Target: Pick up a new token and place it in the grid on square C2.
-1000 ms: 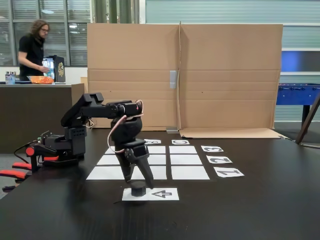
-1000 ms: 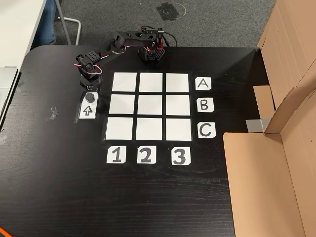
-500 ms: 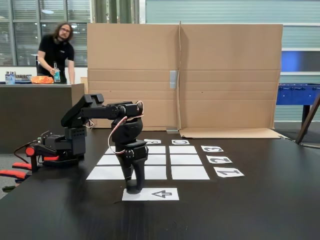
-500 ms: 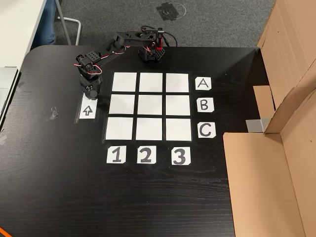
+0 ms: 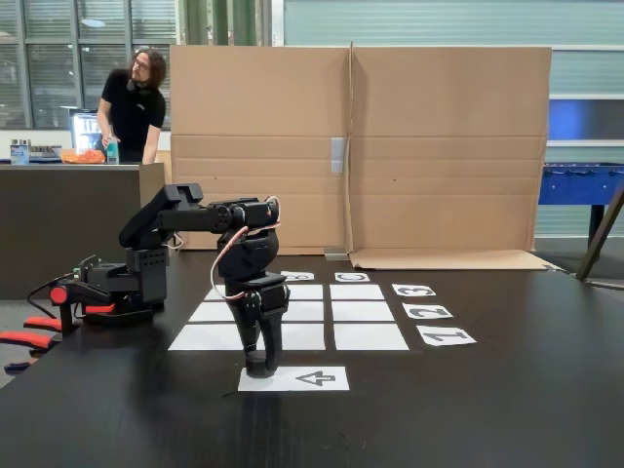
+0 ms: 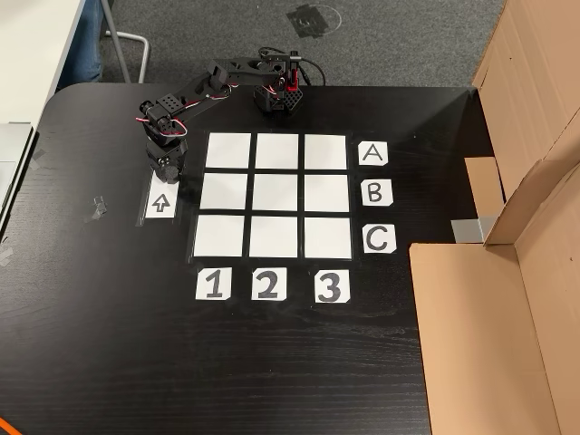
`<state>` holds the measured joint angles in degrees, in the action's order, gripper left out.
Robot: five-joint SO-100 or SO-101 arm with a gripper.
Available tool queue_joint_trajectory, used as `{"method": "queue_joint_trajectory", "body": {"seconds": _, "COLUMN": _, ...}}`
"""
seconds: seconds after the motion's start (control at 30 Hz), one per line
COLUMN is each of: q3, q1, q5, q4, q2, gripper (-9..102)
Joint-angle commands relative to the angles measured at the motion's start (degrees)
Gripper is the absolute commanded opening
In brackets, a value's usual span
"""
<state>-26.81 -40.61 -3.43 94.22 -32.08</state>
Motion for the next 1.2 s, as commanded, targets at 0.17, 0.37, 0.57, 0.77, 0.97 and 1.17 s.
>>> {"method": "queue_joint_trajectory", "body": {"seconds": 0.17, "q3": -0.4, "q1": 0.4, "q5": 0.0, "q4": 0.6, "q2": -9.8, "gripper": -1}}
{"method": "queue_joint_trajectory", "body": {"seconds": 0.37, "q3": -5.5, "q1": 1.3, "q5": -0.8, "q4": 0.1, "q2": -14.4, "gripper": -1}}
{"method": "queue_joint_trajectory", "body": {"seconds": 0.57, "q3": -12.7, "q1": 3.6, "q5": -1.8, "q4": -0.3, "q2": -19.7, "gripper": -1}}
{"method": "queue_joint_trajectory", "body": {"seconds": 0.77, "q3": -18.9, "q1": 6.6, "q5": -1.8, "q4": -0.6, "q2": -25.3, "gripper": -1}}
{"method": "queue_joint_trajectory", "body": {"seconds": 0.97, "q3": -24.0, "q1": 10.1, "q5": -1.5, "q4": -0.7, "q2": -30.3, "gripper": -1}}
{"method": "queue_joint_trajectory", "body": {"seconds": 1.17, "q3": -28.8, "q1": 14.7, "q5": -0.5, "q4": -0.9, "q2": -35.0, "gripper": -1}}
